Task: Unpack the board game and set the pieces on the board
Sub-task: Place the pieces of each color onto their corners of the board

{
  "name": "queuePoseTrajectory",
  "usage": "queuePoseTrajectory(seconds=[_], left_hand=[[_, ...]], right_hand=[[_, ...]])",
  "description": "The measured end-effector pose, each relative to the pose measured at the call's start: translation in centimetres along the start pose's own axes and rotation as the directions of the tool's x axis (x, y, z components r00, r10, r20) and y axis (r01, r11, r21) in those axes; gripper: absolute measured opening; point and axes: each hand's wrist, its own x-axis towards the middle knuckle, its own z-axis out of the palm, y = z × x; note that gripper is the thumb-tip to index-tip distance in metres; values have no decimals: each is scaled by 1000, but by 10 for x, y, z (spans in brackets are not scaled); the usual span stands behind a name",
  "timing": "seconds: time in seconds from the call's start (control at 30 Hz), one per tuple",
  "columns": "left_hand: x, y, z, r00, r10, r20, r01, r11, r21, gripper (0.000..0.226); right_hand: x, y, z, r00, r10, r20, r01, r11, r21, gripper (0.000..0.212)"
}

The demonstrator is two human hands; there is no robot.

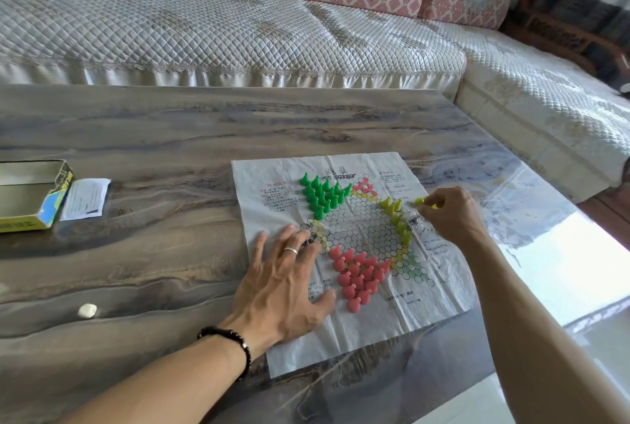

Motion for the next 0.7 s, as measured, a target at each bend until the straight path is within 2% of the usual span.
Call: queuePoseTrajectory(seconds=[0.13, 0.27, 0.4, 0.57, 0.7], left_hand=[[0, 0, 0, 1000, 0, -4, 0, 1000, -6, 84], [-1, 0, 0, 1000, -2, -5, 2, 1000, -10, 84], [0, 0, -1, 1000, -3, -9, 3, 1000, -13, 83], [0, 0, 0, 1000, -2, -8, 2, 1000, -10, 84], [0, 0, 0, 1000, -1, -3, 1, 1000, -11, 85]], right_hand=[[-4, -4, -2, 998, 56, 33, -60, 989, 137, 10], [-7, -8, 3, 996, 30, 86, -42, 990, 137, 1], [-7, -12, 8, 991, -16, 132, -2, 990, 140, 10], [-7, -6, 8, 992, -25, 121, 8, 991, 136, 17], [-6, -7, 7, 991, -40, 131, 21, 990, 142, 13]])
